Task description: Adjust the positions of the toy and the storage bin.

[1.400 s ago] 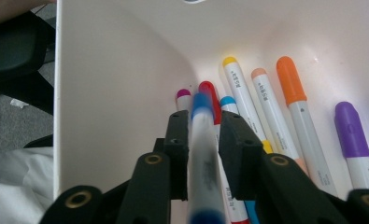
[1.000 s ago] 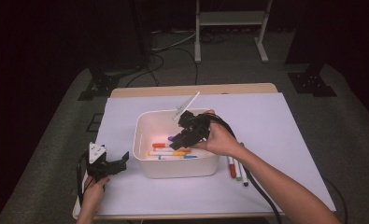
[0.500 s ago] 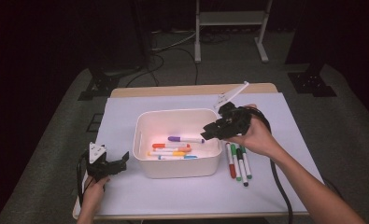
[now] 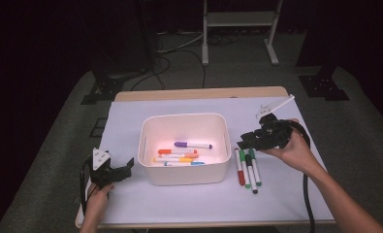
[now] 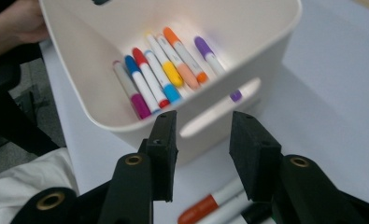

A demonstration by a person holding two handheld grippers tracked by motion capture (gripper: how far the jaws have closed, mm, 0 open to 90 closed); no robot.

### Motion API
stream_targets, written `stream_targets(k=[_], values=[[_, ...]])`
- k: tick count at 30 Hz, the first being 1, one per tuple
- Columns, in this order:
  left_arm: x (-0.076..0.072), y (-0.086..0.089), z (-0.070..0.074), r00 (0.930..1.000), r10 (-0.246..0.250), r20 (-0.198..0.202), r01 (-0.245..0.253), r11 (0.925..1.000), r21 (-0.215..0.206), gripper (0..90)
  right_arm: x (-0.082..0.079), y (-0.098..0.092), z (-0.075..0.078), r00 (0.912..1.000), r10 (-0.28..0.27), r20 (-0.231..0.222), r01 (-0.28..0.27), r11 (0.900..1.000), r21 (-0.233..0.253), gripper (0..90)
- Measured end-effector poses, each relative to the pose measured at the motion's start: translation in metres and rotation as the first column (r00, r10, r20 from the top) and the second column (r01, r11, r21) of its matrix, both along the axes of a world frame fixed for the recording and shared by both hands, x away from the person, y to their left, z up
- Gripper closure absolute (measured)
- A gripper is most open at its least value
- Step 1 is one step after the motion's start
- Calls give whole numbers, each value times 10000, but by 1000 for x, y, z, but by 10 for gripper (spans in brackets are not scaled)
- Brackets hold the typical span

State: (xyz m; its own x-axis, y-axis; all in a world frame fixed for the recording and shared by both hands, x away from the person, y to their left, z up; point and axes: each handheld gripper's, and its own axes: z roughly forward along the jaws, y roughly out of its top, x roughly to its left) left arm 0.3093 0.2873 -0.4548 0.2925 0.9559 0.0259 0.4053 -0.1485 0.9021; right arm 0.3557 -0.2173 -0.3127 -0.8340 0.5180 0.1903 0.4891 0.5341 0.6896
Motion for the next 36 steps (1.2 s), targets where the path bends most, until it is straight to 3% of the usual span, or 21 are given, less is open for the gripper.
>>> stream_targets(k=[8,19,32,36], values=[[0,0,0,10000,8,16,-8,10000,21,0,0,-28,-43,9949,-860,-531,857,9963,-96,571],[0,0,0,10000,16,10,-16,10000,21,0,-4,-43,-98,9773,-1860,-1014,1774,9802,-877,539],[0,0,0,10000,16,23,-16,10000,-17,0,-4,-47,-123,9592,-2678,-910,2566,9593,-1180,542],[0,0,0,10000,15,3,-15,10000,-10,0,-7,-50,-126,9542,-2914,-681,2777,9470,-1615,544]])
